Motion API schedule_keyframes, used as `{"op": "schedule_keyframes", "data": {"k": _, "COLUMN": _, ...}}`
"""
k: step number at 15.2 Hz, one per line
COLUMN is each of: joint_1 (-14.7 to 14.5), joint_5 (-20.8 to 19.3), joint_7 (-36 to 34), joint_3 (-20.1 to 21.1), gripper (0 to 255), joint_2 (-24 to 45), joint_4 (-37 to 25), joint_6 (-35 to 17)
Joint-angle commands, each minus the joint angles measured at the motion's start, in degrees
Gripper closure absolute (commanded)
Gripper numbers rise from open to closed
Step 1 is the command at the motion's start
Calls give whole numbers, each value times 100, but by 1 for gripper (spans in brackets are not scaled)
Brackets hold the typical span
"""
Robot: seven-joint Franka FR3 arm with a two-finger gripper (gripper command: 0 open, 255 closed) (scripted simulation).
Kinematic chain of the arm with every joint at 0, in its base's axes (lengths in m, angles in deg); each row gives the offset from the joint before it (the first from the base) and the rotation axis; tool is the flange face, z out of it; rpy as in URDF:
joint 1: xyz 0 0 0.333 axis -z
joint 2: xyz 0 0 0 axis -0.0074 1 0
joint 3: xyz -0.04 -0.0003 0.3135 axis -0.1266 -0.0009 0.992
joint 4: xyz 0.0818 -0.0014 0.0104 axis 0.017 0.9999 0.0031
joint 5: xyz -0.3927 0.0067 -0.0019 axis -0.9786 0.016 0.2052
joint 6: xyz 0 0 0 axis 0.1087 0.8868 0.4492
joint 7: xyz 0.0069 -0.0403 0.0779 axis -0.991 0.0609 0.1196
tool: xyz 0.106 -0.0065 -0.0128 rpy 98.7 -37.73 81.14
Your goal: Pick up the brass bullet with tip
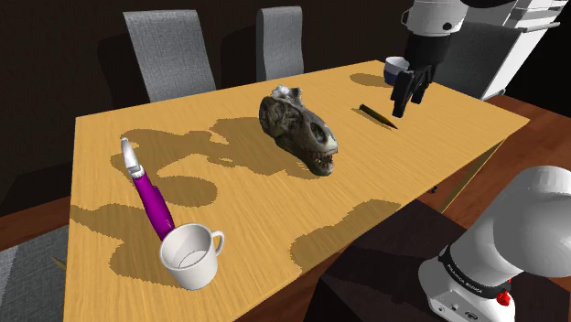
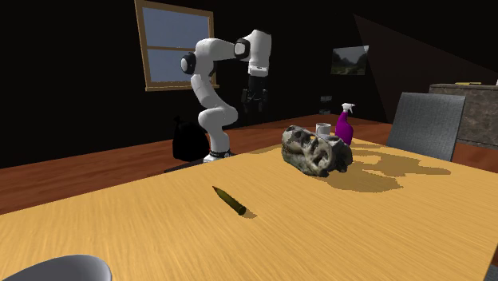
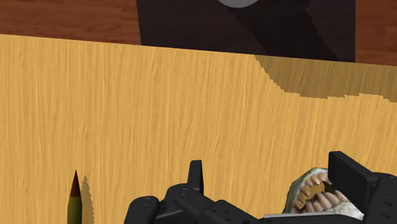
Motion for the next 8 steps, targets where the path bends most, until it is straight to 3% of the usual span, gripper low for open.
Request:
{"op": "schedule_keyframes", "data": {"k": 1, "joint_1": 0, "joint_5": 0, "joint_7": 0, "joint_3": 0, "gripper": 0, "joint_2": 0, "joint_4": 0, "joint_6": 0}}
{"op": "schedule_keyframes", "data": {"k": 8, "joint_1": 310, "joint_5": -481, "joint_7": 390, "joint_3": -566, "gripper": 0, "joint_2": 762, "joint_4": 166, "joint_6": -1136}}
